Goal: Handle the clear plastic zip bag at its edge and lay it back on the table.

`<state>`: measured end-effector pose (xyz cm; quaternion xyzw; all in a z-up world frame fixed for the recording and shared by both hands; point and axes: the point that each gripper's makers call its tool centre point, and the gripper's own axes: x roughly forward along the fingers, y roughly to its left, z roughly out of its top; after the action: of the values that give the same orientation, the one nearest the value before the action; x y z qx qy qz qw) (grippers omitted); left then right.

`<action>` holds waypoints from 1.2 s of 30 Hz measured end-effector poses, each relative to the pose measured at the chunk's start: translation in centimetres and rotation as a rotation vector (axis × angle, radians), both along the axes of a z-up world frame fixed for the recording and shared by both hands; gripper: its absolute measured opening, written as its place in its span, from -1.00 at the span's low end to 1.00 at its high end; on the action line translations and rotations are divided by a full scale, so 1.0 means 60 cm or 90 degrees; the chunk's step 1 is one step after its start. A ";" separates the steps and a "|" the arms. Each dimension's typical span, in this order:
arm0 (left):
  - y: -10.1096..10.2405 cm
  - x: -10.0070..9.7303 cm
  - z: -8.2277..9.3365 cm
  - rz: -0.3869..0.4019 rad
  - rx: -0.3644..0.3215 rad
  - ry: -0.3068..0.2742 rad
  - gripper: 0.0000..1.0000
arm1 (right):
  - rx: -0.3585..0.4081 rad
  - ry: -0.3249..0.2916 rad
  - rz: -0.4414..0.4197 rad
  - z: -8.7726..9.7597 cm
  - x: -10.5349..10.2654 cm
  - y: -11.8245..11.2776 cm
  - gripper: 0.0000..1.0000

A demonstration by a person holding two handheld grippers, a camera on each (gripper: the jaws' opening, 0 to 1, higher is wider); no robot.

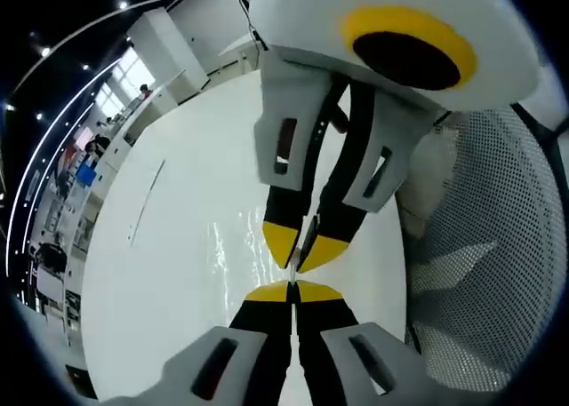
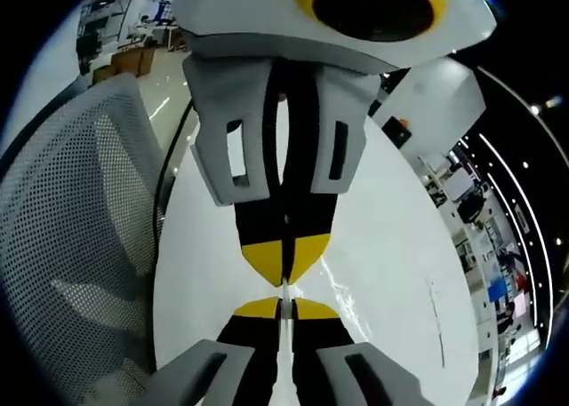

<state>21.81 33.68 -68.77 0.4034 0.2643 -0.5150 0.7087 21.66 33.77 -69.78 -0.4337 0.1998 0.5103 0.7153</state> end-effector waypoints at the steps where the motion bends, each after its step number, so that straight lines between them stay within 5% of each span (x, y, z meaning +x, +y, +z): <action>1: 0.001 -0.001 0.000 0.001 0.002 0.001 -1.00 | 0.001 0.003 -0.001 -0.002 -0.001 0.001 -1.00; 25: 0.028 -0.016 -0.043 0.056 0.032 0.014 -1.00 | 0.001 0.022 -0.003 -0.019 -0.021 0.002 -1.00; 36: 0.050 -0.016 -0.040 0.099 0.028 0.018 -1.00 | 0.006 0.026 0.009 -0.018 -0.023 0.009 -1.00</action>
<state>20.84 36.67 -71.17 0.3898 0.3163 -0.4580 0.7337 20.29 34.31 -70.83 -0.4212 0.2091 0.5249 0.7094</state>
